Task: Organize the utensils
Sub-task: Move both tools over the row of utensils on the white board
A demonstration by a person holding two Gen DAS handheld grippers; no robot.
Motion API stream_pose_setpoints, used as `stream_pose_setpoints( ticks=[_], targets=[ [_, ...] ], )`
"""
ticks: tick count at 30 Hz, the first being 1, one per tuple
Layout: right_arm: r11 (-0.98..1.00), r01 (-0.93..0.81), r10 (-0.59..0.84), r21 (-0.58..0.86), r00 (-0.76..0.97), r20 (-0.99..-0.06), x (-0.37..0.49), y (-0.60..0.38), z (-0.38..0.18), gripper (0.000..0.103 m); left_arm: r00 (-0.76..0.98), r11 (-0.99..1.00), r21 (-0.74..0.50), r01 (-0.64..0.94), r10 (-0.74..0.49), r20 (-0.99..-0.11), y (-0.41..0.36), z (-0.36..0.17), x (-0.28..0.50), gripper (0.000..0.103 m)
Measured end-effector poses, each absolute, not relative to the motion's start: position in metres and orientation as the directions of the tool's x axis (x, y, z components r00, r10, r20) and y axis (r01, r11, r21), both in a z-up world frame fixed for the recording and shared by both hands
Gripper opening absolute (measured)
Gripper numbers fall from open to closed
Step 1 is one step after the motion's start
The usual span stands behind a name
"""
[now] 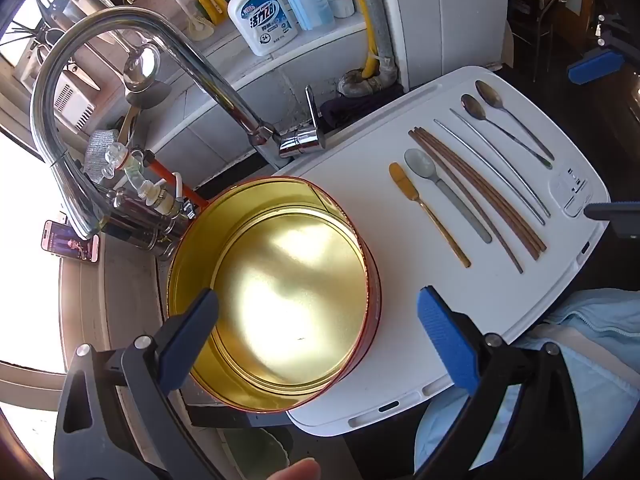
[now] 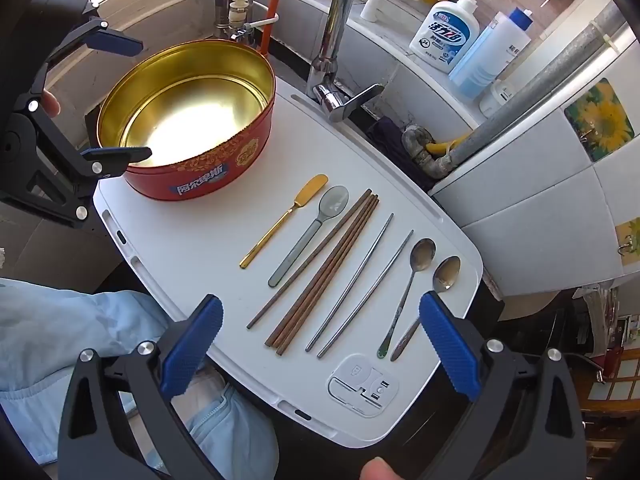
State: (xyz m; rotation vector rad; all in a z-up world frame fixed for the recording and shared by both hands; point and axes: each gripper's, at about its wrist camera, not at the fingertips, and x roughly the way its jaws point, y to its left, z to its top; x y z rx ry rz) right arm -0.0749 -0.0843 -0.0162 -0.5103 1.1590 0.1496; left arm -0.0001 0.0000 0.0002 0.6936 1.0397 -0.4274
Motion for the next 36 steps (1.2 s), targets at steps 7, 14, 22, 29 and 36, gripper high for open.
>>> stream_pose_setpoints(
  ticks=[7, 14, 22, 29, 36],
  targets=[
    [0.872, -0.375, -0.149, -0.313, 0.407, -0.901, -0.0728, -0.0844, -0.0163, 0.099, 0.453, 0.718, 0.314, 0.622, -0.002, -0.892, -0.0015, 0.0005, 0.0, 0.096],
    [0.877, -0.367, -0.15, -0.311, 0.406, -0.902, -0.0734, -0.0864, -0.0193, 0.099, 0.448, 0.718, 0.308, 0.624, -0.006, -0.894, -0.0061, 0.002, -0.0018, 0.096],
    [0.877, -0.367, -0.149, -0.31, 0.404, -0.902, -0.0696, -0.0871, -0.0199, 0.099, 0.444, 0.716, 0.299, 0.631, -0.017, -0.896, -0.0045, -0.0011, -0.0002, 0.096],
    [0.879, -0.366, -0.146, -0.306, 0.405, -0.903, -0.0697, -0.087, -0.021, 0.099, 0.443, 0.701, 0.29, 0.652, -0.041, -0.896, -0.0055, 0.001, -0.0036, 0.096],
    [0.889, -0.347, -0.146, -0.299, 0.404, -0.903, -0.0705, -0.0916, -0.0199, 0.099, 0.419, 0.704, 0.233, 0.672, -0.102, -0.902, -0.0035, 0.0068, -0.0048, 0.096]
  ],
)
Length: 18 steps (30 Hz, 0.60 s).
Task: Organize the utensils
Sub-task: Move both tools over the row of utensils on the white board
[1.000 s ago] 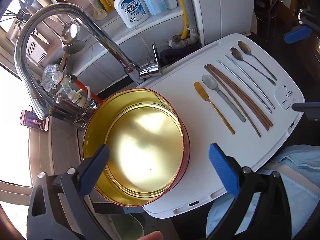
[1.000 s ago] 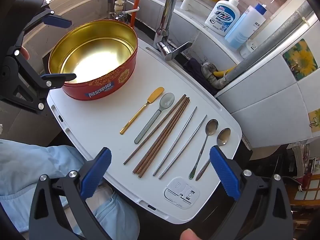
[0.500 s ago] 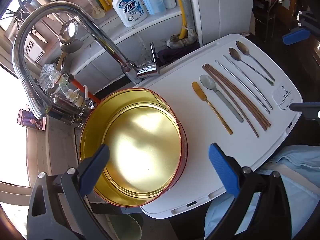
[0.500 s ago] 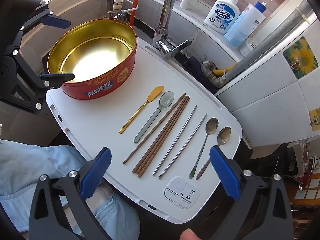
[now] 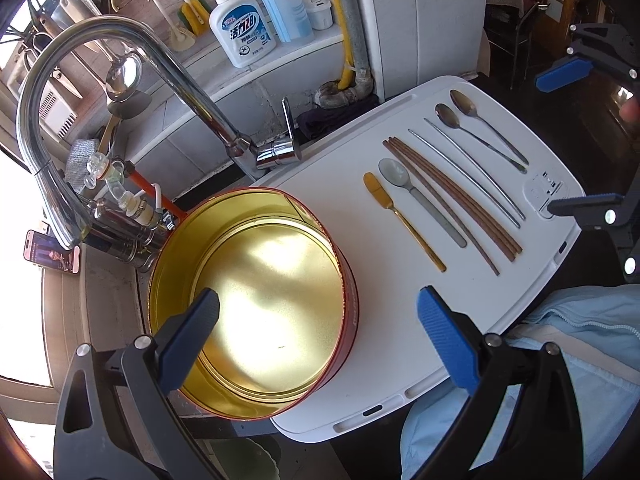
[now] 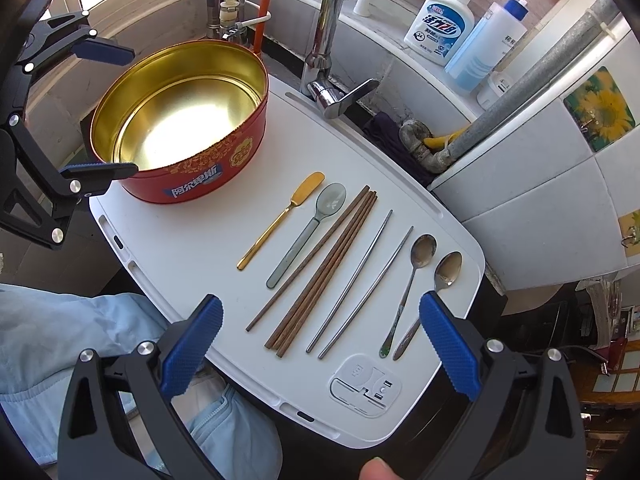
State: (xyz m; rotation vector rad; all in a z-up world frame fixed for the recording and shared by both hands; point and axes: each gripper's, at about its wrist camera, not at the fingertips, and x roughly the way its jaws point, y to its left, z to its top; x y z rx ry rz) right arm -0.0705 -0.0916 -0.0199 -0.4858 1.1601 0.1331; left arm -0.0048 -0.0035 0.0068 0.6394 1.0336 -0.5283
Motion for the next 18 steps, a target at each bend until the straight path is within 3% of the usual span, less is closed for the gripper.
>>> stream_pose_setpoints(
  ticks=[4, 9, 18],
  targets=[
    [0.898, -0.328, -0.143, -0.293, 0.411, -0.9, -0.071, -0.093, -0.019, 0.099, 0.378, 0.732, 0.164, 0.661, -0.136, -0.916, 0.006, 0.007, -0.001, 0.096],
    [0.919, -0.286, -0.136, -0.272, 0.419, -0.898, -0.07, -0.098, -0.017, 0.099, 0.429, 0.718, 0.224, 0.659, -0.114, -0.896, 0.01, 0.007, -0.001, 0.096],
    [0.976, -0.149, -0.085, -0.161, 0.423, -0.902, -0.071, -0.124, -0.03, 0.099, 0.424, 0.651, 0.191, 0.735, -0.221, -0.878, 0.003, 0.01, 0.0, 0.096]
  ],
)
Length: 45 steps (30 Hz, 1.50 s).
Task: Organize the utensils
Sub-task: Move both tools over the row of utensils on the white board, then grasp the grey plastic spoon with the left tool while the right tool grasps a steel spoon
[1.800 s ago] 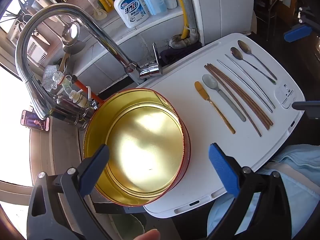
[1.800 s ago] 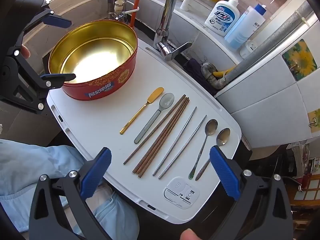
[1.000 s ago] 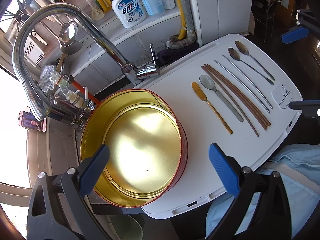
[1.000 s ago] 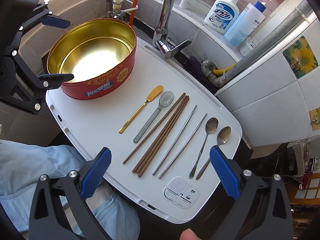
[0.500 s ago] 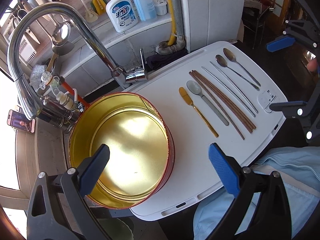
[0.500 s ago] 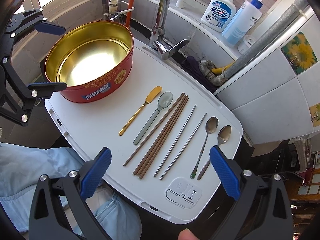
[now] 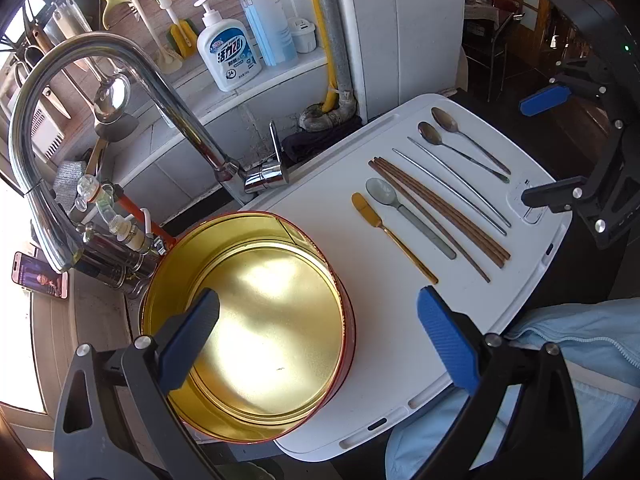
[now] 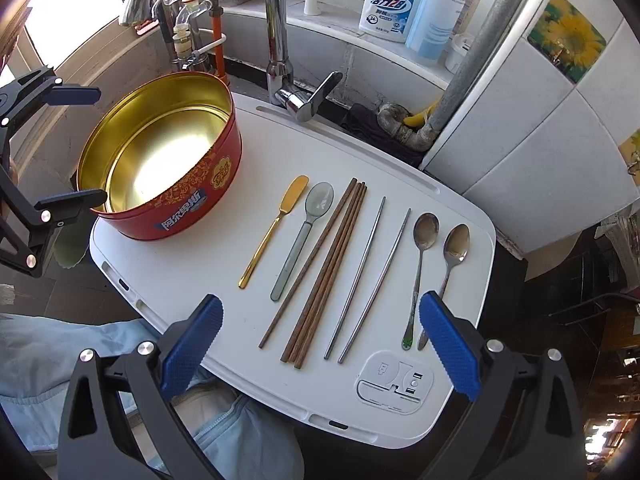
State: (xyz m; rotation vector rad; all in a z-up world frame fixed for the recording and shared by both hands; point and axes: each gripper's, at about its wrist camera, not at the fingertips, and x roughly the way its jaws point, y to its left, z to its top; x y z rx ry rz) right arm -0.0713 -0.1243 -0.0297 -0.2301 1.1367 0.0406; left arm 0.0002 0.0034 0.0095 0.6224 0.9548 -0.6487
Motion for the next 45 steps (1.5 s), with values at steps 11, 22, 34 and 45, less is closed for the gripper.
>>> stream_pose_setpoints(
  ticks=[11, 22, 34, 45],
  targets=[
    [0.985, -0.089, -0.082, -0.145, 0.499, -0.862, -0.067, -0.179, -0.037, 0.099, 0.315, 0.589, 0.077, 0.804, -0.312, -0.896, -0.066, 0.0, -0.004, 0.096],
    [0.995, -0.047, -0.056, -0.092, 0.508, -0.86, -0.038, -0.276, -0.086, 0.099, 0.173, 0.732, -0.155, 0.663, -0.352, -0.92, -0.149, -0.054, 0.043, 0.096],
    [0.998, -0.021, -0.043, -0.067, 0.568, -0.822, -0.006, -0.317, -0.124, 0.099, 0.169, 0.827, -0.202, 0.525, -0.334, -0.927, -0.145, -0.102, 0.07, 0.094],
    [0.999, -0.008, -0.028, -0.038, 0.546, -0.837, 0.028, -0.342, -0.147, 0.088, 0.176, 0.845, -0.207, 0.493, -0.33, -0.927, -0.145, -0.123, 0.078, 0.091]
  ],
)
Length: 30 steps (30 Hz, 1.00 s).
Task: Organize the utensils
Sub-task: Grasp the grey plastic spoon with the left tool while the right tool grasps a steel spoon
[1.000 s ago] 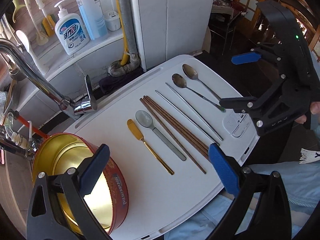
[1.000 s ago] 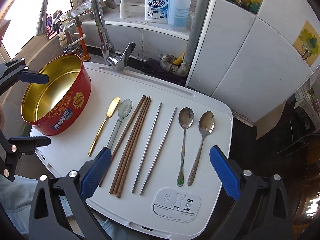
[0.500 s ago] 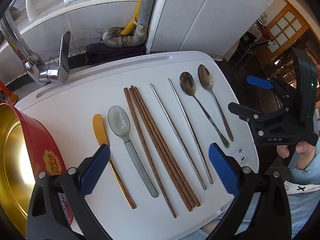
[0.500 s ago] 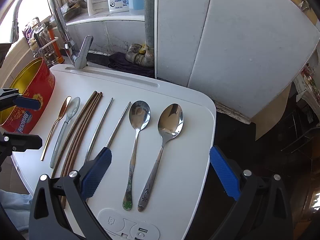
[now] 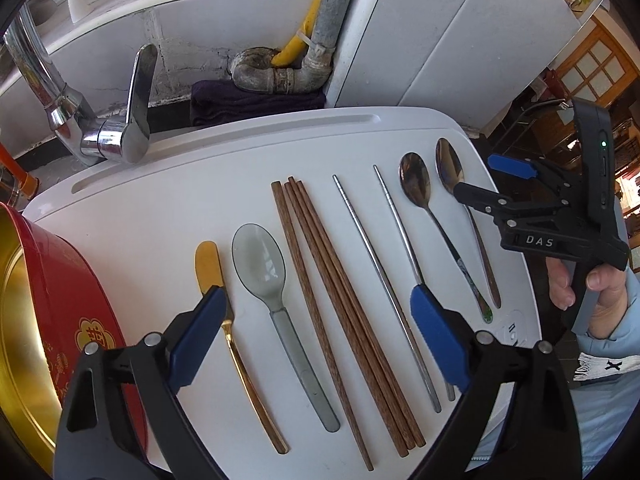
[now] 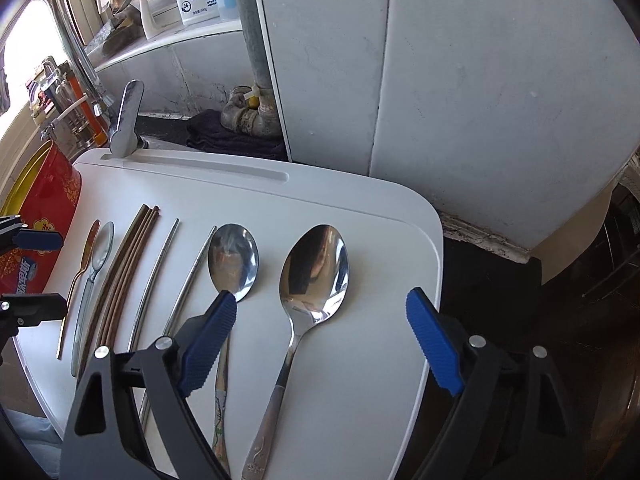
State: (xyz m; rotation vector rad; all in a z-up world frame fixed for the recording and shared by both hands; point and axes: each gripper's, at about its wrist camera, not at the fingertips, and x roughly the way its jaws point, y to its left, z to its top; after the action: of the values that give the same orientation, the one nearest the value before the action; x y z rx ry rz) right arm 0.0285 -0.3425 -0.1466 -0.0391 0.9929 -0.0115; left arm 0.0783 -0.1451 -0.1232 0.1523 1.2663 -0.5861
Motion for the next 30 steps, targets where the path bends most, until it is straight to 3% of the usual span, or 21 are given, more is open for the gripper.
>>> stream_pose_setpoints(
  ticks=[7, 10, 23, 25, 30],
  targets=[
    [1.0, 0.007, -0.027, -0.028, 0.542, -0.84, 0.043, -0.347, -0.156, 0.087, 0.191, 0.849, -0.189, 0.493, -0.318, -0.929, -0.145, -0.128, 0.079, 0.09],
    [1.0, 0.003, -0.01, -0.011, 0.546, -0.837, 0.048, -0.35, -0.157, 0.085, 0.178, 0.847, -0.205, 0.491, -0.328, -0.928, -0.145, -0.13, 0.082, 0.082],
    [1.0, 0.008, -0.017, -0.016, 0.568, -0.823, 0.06, -0.359, -0.16, 0.08, 0.241, 0.863, -0.105, 0.493, -0.252, -0.937, -0.151, -0.136, 0.086, 0.082],
    [1.0, 0.003, -0.013, -0.014, 0.57, -0.822, 0.06, -0.358, -0.16, 0.079, 0.256, 0.862, -0.088, 0.5, -0.244, -0.935, -0.151, -0.135, 0.085, 0.077],
    [1.0, 0.0, -0.013, -0.016, 0.571, -0.821, 0.06, -0.357, -0.161, 0.077, 0.266, 0.867, -0.076, 0.493, -0.233, -0.935, -0.148, -0.136, 0.084, 0.076]
  ],
)
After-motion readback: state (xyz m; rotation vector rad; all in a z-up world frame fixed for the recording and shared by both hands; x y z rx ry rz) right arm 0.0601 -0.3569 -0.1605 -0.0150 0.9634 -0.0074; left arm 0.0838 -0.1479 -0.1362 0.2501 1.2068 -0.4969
